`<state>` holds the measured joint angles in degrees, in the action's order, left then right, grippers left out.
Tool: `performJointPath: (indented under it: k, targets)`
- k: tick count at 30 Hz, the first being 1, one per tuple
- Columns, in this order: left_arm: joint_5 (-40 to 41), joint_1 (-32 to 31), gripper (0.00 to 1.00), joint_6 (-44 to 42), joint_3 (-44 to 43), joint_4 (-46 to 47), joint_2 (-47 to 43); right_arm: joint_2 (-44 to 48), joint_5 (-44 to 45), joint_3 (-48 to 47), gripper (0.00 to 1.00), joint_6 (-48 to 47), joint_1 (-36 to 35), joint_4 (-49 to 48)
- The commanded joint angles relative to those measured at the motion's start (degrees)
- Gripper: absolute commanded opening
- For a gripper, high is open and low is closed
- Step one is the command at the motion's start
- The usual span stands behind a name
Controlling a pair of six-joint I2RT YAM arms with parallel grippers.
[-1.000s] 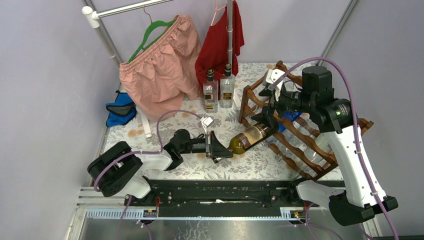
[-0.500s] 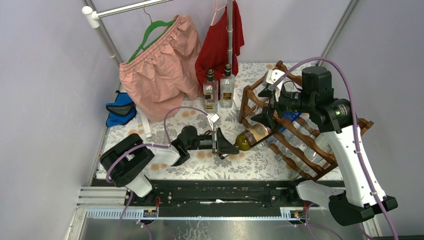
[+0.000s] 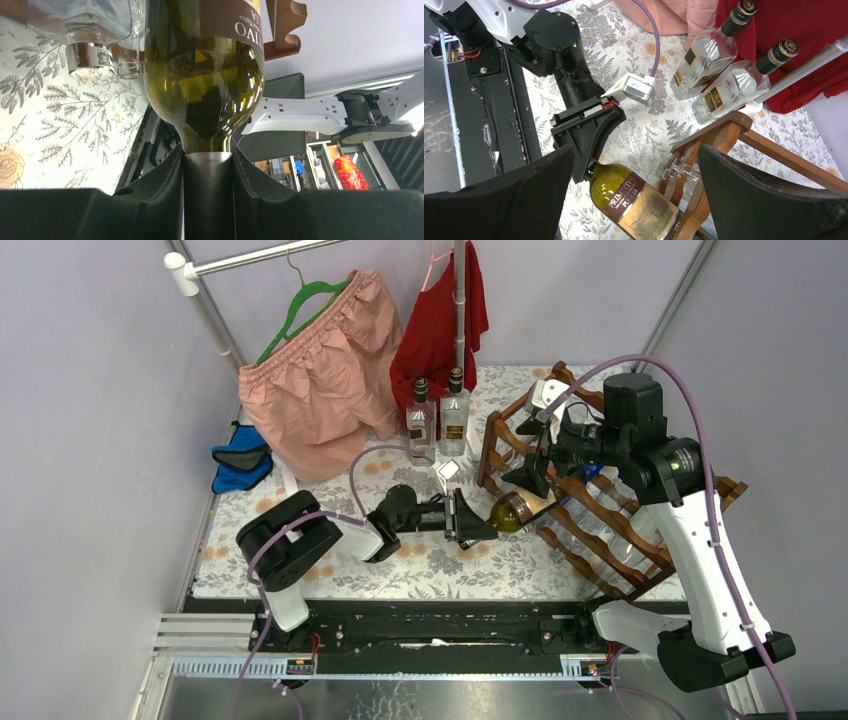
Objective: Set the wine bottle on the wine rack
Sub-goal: Place the wine bottle in the wine rack.
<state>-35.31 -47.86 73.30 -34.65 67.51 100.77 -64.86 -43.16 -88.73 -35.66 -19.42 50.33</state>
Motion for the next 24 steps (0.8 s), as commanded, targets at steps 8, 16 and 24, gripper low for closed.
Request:
performJointPath:
  k: [8, 16, 24]
  targets:
    - [3.9, -0.6, 0.00, -3.9, -11.0, 9.6, 5.2, 0.9, -1.6, 0.1, 1.00, 0.4, 0.7, -1.6]
    - [4.5, -0.7, 0.00, -3.4, -16.5, 8.7, 9.4, 0.7, -1.9, 0.1, 1.00, 0.4, 0.7, -1.5]
    - [7.4, -0.6, 0.00, -3.8, -21.5, 5.4, 12.5, 0.9, -2.1, 0.4, 1.00, 0.6, 0.8, -1.6]
